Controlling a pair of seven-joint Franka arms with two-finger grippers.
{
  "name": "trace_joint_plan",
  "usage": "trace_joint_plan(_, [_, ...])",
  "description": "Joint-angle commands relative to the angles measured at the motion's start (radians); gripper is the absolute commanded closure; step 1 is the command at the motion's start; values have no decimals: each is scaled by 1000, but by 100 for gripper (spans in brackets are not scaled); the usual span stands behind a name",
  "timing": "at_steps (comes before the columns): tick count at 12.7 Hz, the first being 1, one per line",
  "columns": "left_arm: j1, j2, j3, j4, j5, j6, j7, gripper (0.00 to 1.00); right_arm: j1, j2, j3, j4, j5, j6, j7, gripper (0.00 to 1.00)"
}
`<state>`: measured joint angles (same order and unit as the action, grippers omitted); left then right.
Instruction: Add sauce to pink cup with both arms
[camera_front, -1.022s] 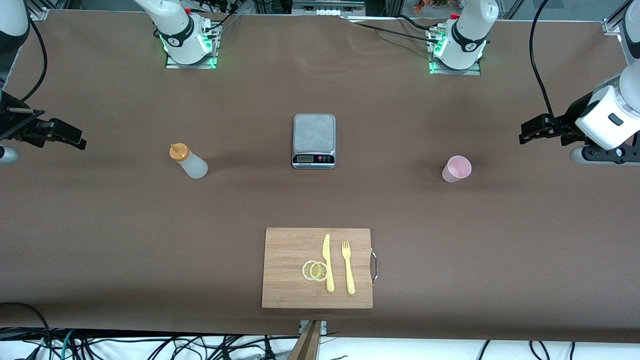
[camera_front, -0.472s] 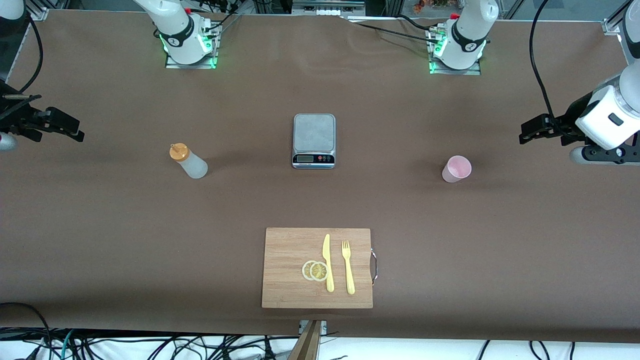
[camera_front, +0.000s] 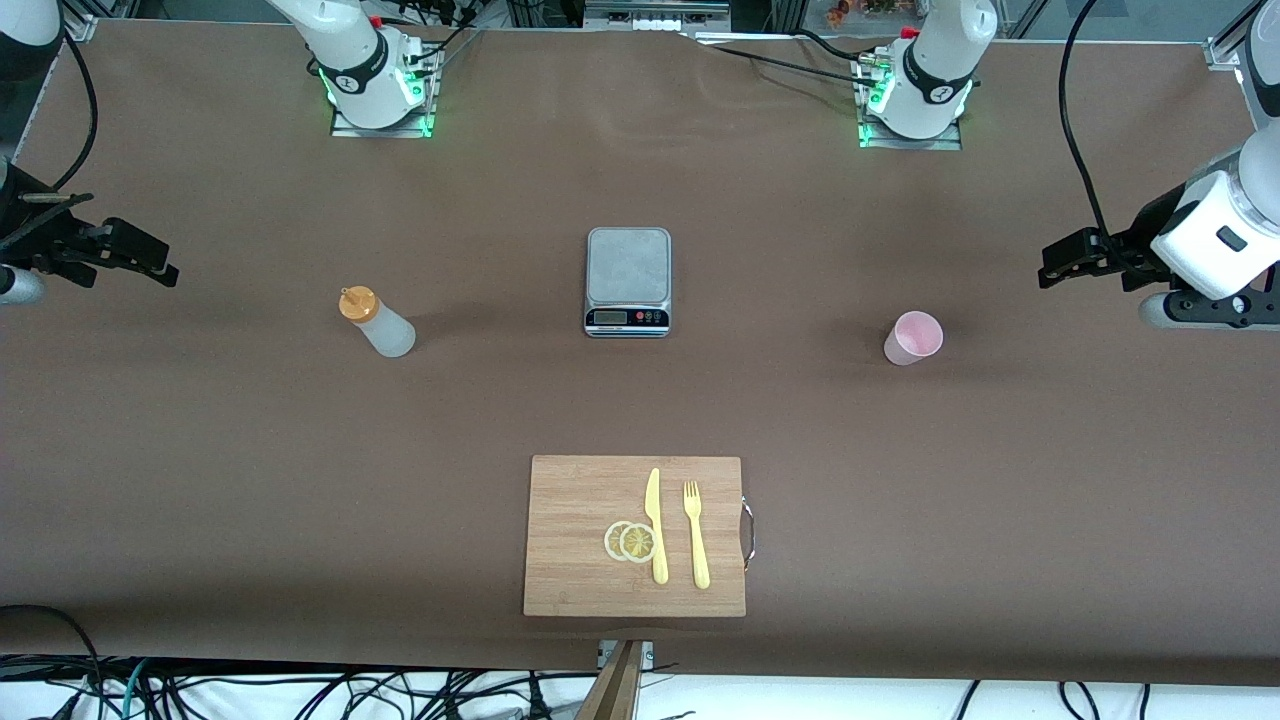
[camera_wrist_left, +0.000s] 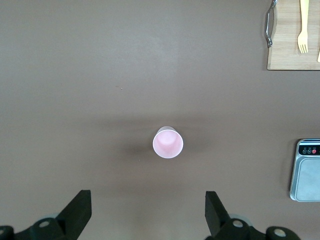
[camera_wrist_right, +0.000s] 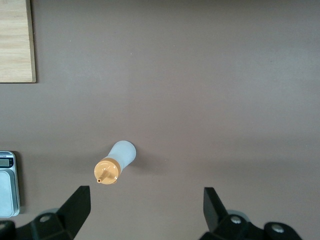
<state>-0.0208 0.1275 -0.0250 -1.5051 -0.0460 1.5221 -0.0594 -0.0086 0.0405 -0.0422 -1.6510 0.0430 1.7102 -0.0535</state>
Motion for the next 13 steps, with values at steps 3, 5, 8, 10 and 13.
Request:
trace_joint_plan(3, [2,14,2,32,-12,-20,12,0,-2,-28,-1,-29,17,14,-17,0])
trace_joint_plan(5, [2,20,2,32,-18,-20,12,0,-2,-27,-1,-27,17,14,-17,0])
trace_joint_plan(8, [5,27,4,32,-12,-20,10,0,-2,-27,1,-26,17,9,-17,0])
trace_joint_plan(10, [12,29,5,13,-15,-17,19,0,-2,-27,-1,-26,17,6,-17,0])
trace_joint_plan(13, [12,41,5,-65,-9,39,21,0,-2,-27,-1,-26,17,9,-17,0])
